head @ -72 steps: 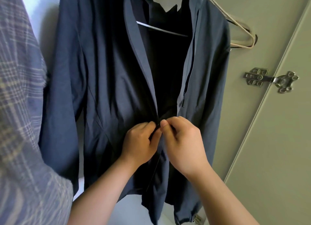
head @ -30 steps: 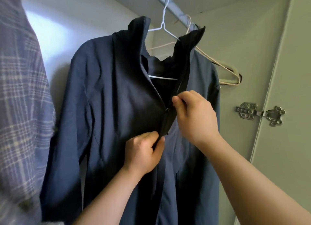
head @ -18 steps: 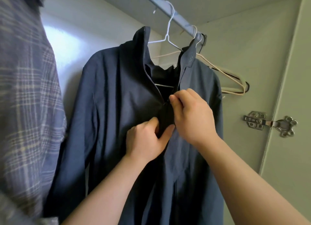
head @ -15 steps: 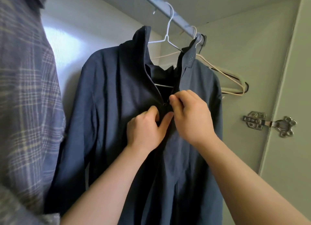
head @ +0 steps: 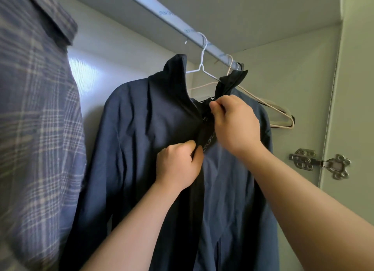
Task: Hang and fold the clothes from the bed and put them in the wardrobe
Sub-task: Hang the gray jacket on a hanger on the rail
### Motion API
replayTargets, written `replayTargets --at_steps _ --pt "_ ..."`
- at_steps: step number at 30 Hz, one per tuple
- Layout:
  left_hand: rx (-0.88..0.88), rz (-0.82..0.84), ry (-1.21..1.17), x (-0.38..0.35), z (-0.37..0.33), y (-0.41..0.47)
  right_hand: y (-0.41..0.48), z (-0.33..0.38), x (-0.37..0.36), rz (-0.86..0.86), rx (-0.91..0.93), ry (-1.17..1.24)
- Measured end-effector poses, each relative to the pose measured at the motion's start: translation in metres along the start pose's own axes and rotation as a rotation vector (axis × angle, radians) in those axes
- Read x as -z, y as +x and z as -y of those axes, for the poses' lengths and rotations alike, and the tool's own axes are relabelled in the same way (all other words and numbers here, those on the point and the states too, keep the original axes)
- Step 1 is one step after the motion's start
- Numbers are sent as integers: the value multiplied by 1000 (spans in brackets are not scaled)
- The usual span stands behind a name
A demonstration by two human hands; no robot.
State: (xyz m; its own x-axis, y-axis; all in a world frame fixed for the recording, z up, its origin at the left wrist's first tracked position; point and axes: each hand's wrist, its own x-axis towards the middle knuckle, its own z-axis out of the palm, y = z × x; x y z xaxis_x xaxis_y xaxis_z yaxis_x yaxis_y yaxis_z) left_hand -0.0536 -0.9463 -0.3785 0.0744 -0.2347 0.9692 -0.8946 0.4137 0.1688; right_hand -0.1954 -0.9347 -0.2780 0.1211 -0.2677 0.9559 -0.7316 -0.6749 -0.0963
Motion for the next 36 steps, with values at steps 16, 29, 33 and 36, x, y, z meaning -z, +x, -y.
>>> replayTargets --at_steps 16,29,33,36 --pt "96 -17 185 8 -4 23 46 12 4 -98 112 -126" --pt "53 -45 194 -3 -8 75 63 -3 -2 -40 270 -351" --pt "32 -18 206 -11 -9 74 120 -5 20 -66 7 -303" --pt "18 -33 220 -12 -8 74 140 1 26 11 59 -347"
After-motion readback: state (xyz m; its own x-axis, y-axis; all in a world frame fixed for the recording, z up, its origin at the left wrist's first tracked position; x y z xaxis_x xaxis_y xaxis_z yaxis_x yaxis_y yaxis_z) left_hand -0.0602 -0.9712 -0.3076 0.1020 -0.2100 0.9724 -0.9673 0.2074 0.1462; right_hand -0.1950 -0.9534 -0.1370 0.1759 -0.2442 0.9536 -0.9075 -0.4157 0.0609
